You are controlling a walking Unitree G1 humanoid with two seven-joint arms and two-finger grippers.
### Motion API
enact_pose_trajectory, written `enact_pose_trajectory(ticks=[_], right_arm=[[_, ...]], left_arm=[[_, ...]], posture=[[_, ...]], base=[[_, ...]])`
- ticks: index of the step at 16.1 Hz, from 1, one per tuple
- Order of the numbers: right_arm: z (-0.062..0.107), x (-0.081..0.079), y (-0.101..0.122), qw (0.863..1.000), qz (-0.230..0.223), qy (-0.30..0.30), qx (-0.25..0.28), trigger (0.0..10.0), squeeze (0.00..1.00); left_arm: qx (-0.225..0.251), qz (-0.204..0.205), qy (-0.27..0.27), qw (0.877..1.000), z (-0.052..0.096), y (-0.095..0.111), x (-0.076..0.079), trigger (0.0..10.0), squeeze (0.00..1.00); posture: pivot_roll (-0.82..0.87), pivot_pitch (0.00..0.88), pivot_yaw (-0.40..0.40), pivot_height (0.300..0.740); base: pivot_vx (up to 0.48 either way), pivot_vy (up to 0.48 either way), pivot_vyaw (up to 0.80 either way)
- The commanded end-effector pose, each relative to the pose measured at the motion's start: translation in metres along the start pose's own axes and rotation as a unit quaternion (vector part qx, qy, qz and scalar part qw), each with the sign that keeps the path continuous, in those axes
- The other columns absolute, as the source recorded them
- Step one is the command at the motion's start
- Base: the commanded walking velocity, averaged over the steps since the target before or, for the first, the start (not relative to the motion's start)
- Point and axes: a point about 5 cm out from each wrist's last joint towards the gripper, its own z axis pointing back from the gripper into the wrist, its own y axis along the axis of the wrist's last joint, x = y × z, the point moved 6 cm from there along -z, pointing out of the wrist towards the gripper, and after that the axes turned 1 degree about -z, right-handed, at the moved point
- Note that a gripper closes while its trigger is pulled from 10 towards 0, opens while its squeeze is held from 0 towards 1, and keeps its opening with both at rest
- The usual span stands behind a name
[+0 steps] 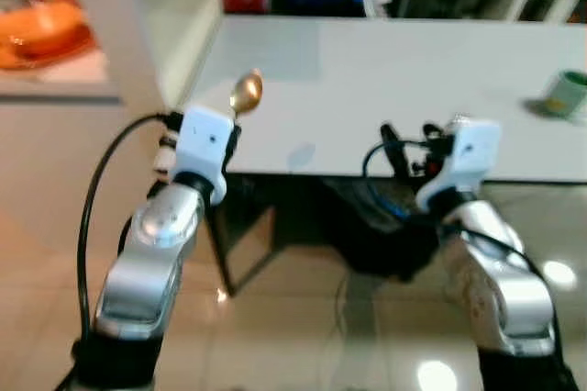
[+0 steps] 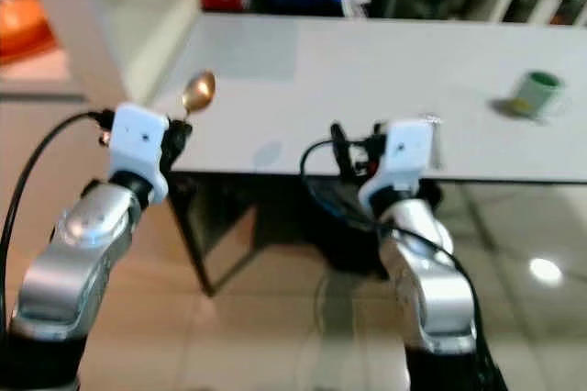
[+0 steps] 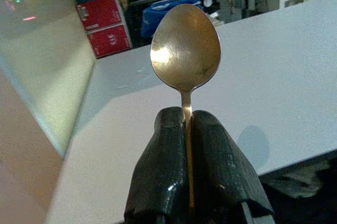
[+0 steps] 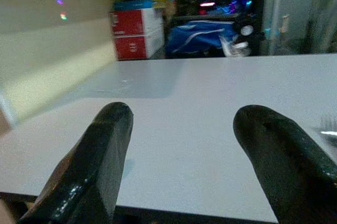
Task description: Setting the table
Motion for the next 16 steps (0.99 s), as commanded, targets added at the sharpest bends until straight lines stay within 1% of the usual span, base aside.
enact_pose_trajectory(ticks=[1,2,3,4,6,9,12,14,16], right_arm=[[0.0002,0.0022,-0.0014,1.000,0.002,-0.014,-0.003,10.0,0.00],[0.0002,0.0045,-0.0027,1.000,0.001,-0.019,-0.004,10.0,0.00],[-0.0008,0.0070,-0.0034,1.000,0.012,-0.021,-0.007,10.0,0.00],[-0.0022,0.0069,-0.0027,1.000,0.024,-0.019,-0.007,10.0,0.00],[-0.0060,0.0033,0.0010,1.000,0.028,-0.014,-0.004,10.0,0.00],[-0.0043,0.0053,-0.0004,1.000,0.016,-0.020,-0.003,10.0,0.00],[-0.0029,0.0028,0.0008,1.000,0.014,-0.021,0.002,10.0,0.00],[-0.0027,0.0037,0.0015,1.000,0.012,-0.023,0.004,10.0,0.00],[-0.0015,0.0068,-0.0005,0.999,-0.007,-0.032,0.002,10.0,0.00]], left_arm=[[0.000,-0.009,0.014,1.000,-0.0014,0.0000,-0.0086,10.0,0.00],[0.001,-0.011,0.014,1.000,-0.0021,0.0004,-0.0082,10.0,0.00],[0.005,-0.011,0.015,1.000,-0.0027,0.0036,-0.0093,10.0,0.00],[0.006,-0.008,0.018,1.000,-0.0026,0.0037,-0.0108,10.0,0.00],[-0.002,-0.007,0.027,1.000,-0.0020,-0.0001,-0.0128,10.0,0.00],[-0.001,-0.011,0.027,1.000,-0.0020,0.0008,-0.0128,10.0,0.00],[-0.005,-0.009,0.030,0.999,-0.0033,-0.0016,-0.0165,10.0,0.00],[-0.001,-0.007,0.025,1.000,-0.0047,0.0014,-0.0128,10.0,0.00],[-0.001,-0.010,0.021,1.000,-0.0046,0.0019,-0.0116,10.0,0.00]], posture=[[-0.02,0.022,0.033,0.740],[-0.02,0.022,0.033,0.740],[-0.02,0.019,0.026,0.740],[-0.02,0.022,0.023,0.740],[-0.02,0.025,0.021,0.740],[-0.01,0.029,0.022,0.740],[-0.02,0.038,0.026,0.740],[-0.02,0.042,0.033,0.740],[-0.01,0.038,0.035,0.740]], base=[[0.000,-0.480,0.80],[0.000,-0.480,0.80],[0.000,-0.480,0.80],[0.000,-0.480,0.80],[0.000,-0.480,0.75],[0.000,-0.480,0.00],[0.000,-0.480,0.00],[0.000,-0.480,0.00],[0.000,-0.480,0.00]])
